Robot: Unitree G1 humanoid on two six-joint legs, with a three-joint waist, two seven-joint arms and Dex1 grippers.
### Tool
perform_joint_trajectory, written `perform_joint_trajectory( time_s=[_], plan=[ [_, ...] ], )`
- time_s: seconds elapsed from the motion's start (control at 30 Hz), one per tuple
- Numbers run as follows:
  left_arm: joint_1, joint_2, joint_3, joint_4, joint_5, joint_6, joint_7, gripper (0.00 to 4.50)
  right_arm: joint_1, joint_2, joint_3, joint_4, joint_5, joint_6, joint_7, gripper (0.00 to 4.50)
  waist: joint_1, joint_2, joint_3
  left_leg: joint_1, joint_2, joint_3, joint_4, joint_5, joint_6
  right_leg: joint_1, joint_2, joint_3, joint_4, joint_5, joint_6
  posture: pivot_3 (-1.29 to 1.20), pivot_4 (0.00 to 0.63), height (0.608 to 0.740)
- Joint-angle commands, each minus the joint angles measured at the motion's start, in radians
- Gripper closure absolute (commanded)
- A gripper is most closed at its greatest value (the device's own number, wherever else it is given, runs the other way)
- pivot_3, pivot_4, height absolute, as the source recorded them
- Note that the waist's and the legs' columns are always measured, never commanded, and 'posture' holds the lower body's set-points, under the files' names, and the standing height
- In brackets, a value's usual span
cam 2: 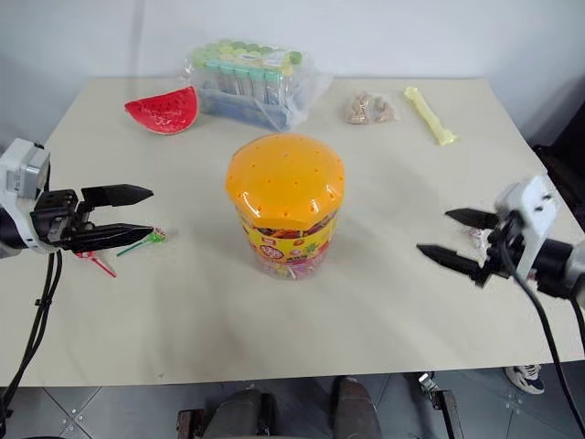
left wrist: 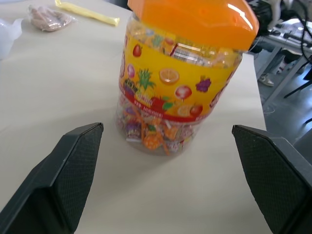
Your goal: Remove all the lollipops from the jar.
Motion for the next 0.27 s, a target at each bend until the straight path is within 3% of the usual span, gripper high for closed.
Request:
perform_joint_trajectory(
  time_s=[0.03,0.27],
  plan=[
    [0.064,0.032,0.067,0.016,0.015,-0.048,-0.030,0.00,-0.001,-0.004,0.055,0.020,-0.052,-0.144,0.090,0.02,-0.001,0.000,0.000,0.000,0.000,0.000,0.000,0.000,0.000,0.000,0.000,0.000,0.000,0.000,0.000,0.00,0.150,0.740],
    [0.204,0.022,0.179,-0.013,-0.010,-0.091,-0.060,0.00,-0.066,0.017,0.141,0.116,-0.099,-0.248,0.133,0.02,-0.003,0.000,0.000,0.001,0.001,0.001,0.000,0.000,0.000,0.000,0.000,0.000,0.001,0.000,0.000,0.00,0.150,0.740]
  ],
)
